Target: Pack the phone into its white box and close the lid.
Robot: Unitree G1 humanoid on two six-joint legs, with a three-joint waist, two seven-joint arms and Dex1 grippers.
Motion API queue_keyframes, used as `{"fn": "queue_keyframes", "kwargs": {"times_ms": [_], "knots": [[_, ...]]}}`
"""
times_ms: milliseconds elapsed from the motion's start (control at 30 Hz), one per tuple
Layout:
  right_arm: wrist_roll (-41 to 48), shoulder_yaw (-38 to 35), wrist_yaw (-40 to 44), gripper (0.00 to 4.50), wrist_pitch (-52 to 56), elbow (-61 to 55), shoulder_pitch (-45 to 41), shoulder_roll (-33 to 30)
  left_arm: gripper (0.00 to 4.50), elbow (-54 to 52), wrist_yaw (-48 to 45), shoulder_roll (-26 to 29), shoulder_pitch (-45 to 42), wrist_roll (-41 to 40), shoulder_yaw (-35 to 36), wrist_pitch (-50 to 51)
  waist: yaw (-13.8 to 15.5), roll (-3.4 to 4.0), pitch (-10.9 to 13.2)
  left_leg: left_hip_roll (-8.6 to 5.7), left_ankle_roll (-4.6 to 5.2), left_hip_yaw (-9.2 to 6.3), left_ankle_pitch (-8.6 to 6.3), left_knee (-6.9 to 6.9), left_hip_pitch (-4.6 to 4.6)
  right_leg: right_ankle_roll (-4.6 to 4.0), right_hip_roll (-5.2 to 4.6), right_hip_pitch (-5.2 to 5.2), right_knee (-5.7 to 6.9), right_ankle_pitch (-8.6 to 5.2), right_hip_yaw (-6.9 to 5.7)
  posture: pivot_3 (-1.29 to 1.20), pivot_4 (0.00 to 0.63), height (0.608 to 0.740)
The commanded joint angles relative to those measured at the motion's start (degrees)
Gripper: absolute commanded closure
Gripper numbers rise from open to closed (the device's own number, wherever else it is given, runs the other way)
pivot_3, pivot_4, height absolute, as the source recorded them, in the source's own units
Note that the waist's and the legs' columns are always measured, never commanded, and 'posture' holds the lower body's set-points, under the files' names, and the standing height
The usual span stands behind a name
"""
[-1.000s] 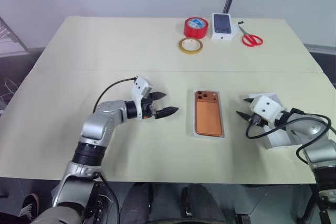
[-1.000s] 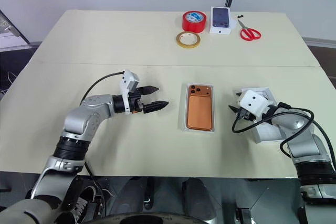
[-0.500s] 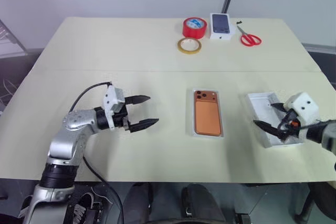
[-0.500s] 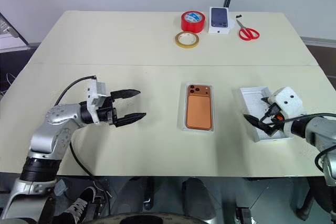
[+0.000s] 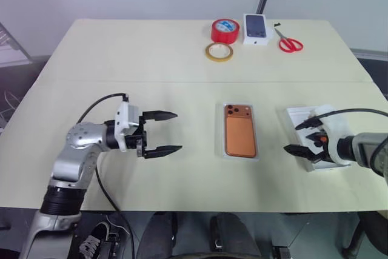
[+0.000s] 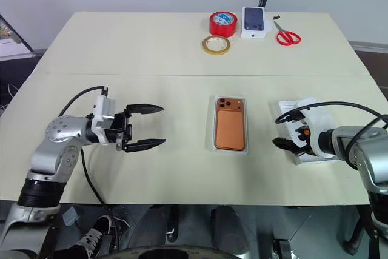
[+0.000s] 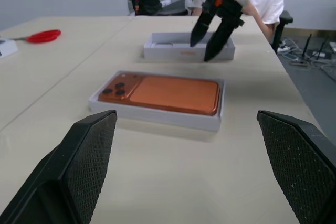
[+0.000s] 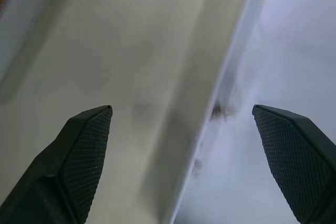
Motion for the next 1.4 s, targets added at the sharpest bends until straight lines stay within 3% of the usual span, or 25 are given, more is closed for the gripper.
{"fn": "queue_keyframes", "kwargs": {"times_ms": [33,333,533,633,867,1033,1400], "knots": [[3.28,-0.23,-1.75,0.03,5.23,0.40,-3.36,-0.26,0.00,-2.67,1.41,-0.48,1.21,0.28,-0.32,-1.48,-0.01,0.00,0.00,0.00,0.01,0.00,-0.01,0.00,-0.01,0.00,0.00,-0.01,-0.01,0.00,0.00,0.00,0.150,0.740],[7.48,5.32,-9.14,0.03,5.23,8.53,-11.63,1.89,0.00,-5.15,2.56,0.24,3.29,-0.01,0.18,-2.66,-0.02,0.01,-0.01,-0.01,0.05,0.03,-0.02,0.06,-0.34,0.03,0.03,-0.28,-0.03,0.02,-0.01,0.00,0.150,0.740],[9.92,5.49,-10.99,0.03,5.23,10.03,-10.99,0.75,0.00,-6.56,3.90,0.15,4.25,0.13,-0.09,-2.72,0.14,0.01,-0.01,-0.01,0.08,0.01,-0.03,0.11,-0.67,0.05,0.07,-0.56,-0.03,0.02,-0.03,0.00,0.150,0.740],[11.42,4.67,-12.52,0.91,5.23,9.02,-8.75,0.48,0.00,-7.01,4.82,-0.16,4.65,0.27,-0.37,-2.68,0.21,0.01,-0.02,-0.01,0.09,0.00,-0.03,0.14,-0.68,0.05,0.08,-0.55,-0.03,0.03,-0.04,0.00,0.150,0.740],[10.33,3.59,-15.77,4.44,5.23,7.65,-6.41,0.87,0.00,-7.40,6.26,-0.39,4.57,0.26,-0.67,-2.42,0.09,-0.01,-0.03,0.00,0.09,-0.02,-0.03,0.14,-0.64,0.05,0.14,-0.53,0.01,0.03,-0.04,0.00,0.150,0.740],[9.89,1.31,-18.00,4.48,5.23,9.72,-7.96,3.67,0.00,-6.17,6.54,-0.28,3.63,0.96,-0.92,-2.80,0.07,-0.07,-0.06,0.00,0.11,-0.01,-0.02,0.28,-0.61,0.12,0.14,-0.43,0.04,0.07,-0.03,0.00,0.150,0.740],[12.67,-19.75,-17.94,4.48,-1.09,17.87,-21.71,24.51,0.00,-4.90,8.19,-1.10,1.88,1.12,-1.19,-0.98,-0.27,-0.02,-0.05,0.02,0.30,0.11,0.11,0.16,-0.62,0.13,0.25,-0.66,0.14,0.30,0.14,0.00,0.150,0.740]]}}
